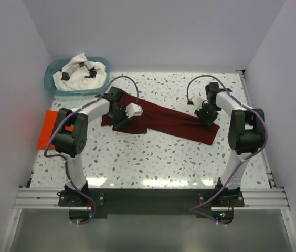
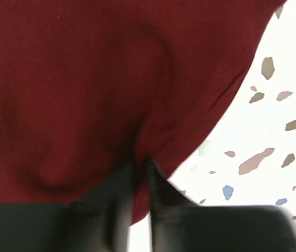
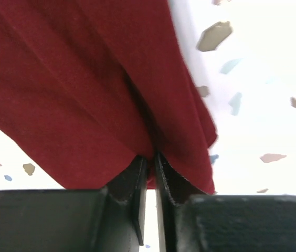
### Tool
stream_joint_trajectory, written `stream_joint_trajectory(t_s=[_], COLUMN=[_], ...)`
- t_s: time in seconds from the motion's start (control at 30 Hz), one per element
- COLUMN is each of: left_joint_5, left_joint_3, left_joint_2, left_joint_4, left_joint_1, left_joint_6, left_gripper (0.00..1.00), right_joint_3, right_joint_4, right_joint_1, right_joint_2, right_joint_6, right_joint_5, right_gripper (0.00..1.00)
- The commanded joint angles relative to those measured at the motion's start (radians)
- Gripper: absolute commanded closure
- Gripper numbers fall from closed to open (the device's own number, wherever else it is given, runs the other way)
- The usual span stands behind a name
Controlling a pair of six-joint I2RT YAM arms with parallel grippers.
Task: Fold and stack the t-shirts
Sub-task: Flatten the tshirt out
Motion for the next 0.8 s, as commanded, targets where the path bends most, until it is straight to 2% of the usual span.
stream_joint_trajectory(t_s=[0.0,0.03,0.07,0.2,0.27,0.37,0.43,0.53,0.67,0.77], left_joint_5=[-0.05,-0.017,0.011,0.154,0.217,0.26,0.283,0.268,0.19,0.113], left_joint_3=[-0.038,-0.029,-0.023,0.051,0.132,0.278,0.389,0.474,0.479,0.493], left_joint_2=[0.029,0.02,0.003,-0.107,-0.142,-0.195,-0.219,-0.267,-0.323,-0.334], left_joint_4=[-0.001,-0.021,-0.07,-0.223,-0.291,-0.291,-0.253,-0.116,0.171,0.317], left_joint_1=[-0.002,0.004,0.016,0.07,0.111,0.188,0.223,0.255,0.257,0.258], left_joint_6=[0.017,0.037,0.046,0.069,0.065,-0.004,-0.085,-0.188,-0.306,-0.369], left_gripper=[0.86,0.98,1.0,1.0,1.0,1.0,1.0,1.0,1.0,1.0], right_joint_3=[0.099,0.122,0.146,0.275,0.291,0.327,0.387,0.478,0.531,0.535], right_joint_4=[-0.049,-0.078,-0.147,-0.333,-0.368,-0.349,-0.318,-0.226,-0.012,0.119], right_joint_1=[-0.008,-0.008,-0.009,-0.008,-0.011,-0.026,-0.036,-0.054,-0.056,-0.057], right_joint_2=[-0.076,-0.079,-0.084,-0.084,-0.104,-0.13,-0.147,-0.168,-0.217,-0.256], right_joint_6=[-0.044,-0.071,-0.087,-0.173,-0.216,-0.234,-0.204,-0.136,-0.07,-0.044], right_joint_5=[0.041,0.035,0.026,0.003,0.031,0.052,0.055,0.06,0.081,0.109], right_gripper=[0.91,0.93,0.96,1.0,1.0,1.0,1.0,1.0,1.0,1.0])
